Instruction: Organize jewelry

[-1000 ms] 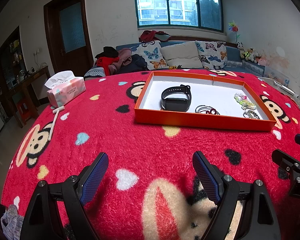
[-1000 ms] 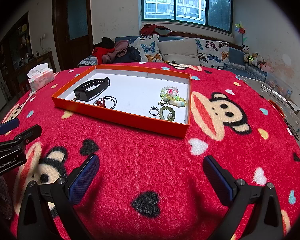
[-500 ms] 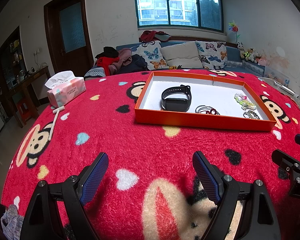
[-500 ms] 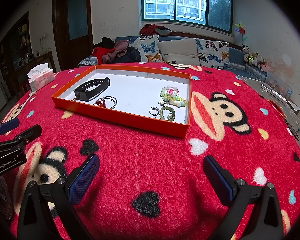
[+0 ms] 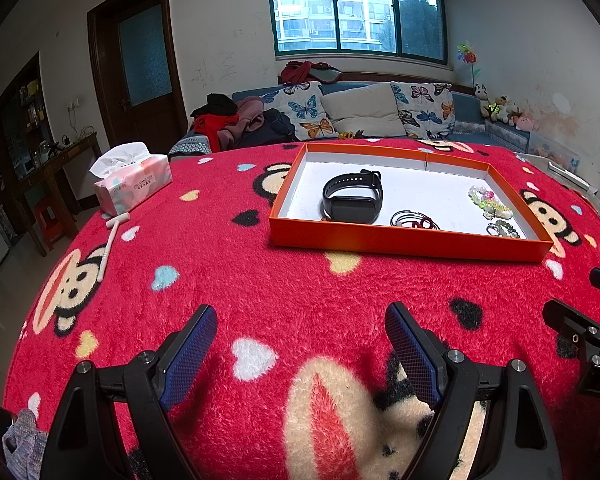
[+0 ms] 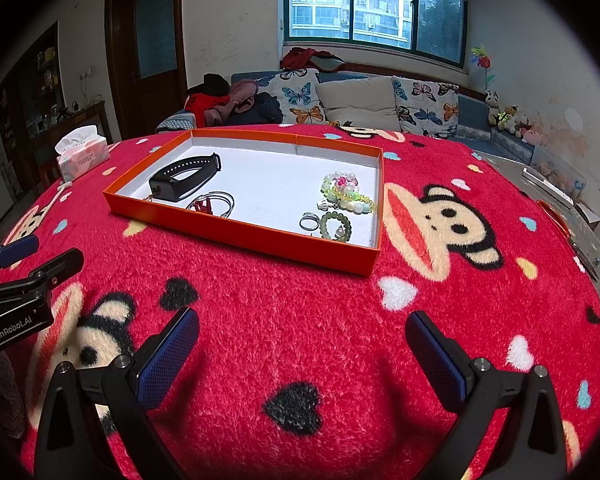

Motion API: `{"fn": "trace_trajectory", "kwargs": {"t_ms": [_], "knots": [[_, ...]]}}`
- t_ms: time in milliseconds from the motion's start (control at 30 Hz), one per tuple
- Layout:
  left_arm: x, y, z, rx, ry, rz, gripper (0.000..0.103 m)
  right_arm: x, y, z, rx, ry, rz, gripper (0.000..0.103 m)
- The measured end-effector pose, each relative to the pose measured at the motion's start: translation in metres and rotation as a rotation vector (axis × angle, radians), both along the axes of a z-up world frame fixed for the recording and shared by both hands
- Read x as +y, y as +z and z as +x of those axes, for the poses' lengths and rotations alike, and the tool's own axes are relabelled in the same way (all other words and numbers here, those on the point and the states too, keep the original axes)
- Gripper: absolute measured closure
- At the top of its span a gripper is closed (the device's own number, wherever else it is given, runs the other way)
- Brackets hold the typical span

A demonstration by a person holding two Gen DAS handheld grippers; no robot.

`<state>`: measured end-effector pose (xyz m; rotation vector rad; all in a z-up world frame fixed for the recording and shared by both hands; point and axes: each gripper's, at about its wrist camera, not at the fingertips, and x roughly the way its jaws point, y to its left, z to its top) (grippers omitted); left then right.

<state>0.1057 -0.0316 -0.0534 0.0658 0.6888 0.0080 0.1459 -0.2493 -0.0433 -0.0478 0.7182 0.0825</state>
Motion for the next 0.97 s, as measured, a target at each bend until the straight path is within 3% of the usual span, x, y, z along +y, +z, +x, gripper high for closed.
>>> {"fn": "trace_trajectory", "kwargs": {"t_ms": [967], "knots": [[-0.0017, -0.0012, 0.0009, 0.004, -0.008, 0.004, 0.014, 0.002, -0.0036, -0.0001, 0.005, 0.0, -0.003, 0.0]]}}
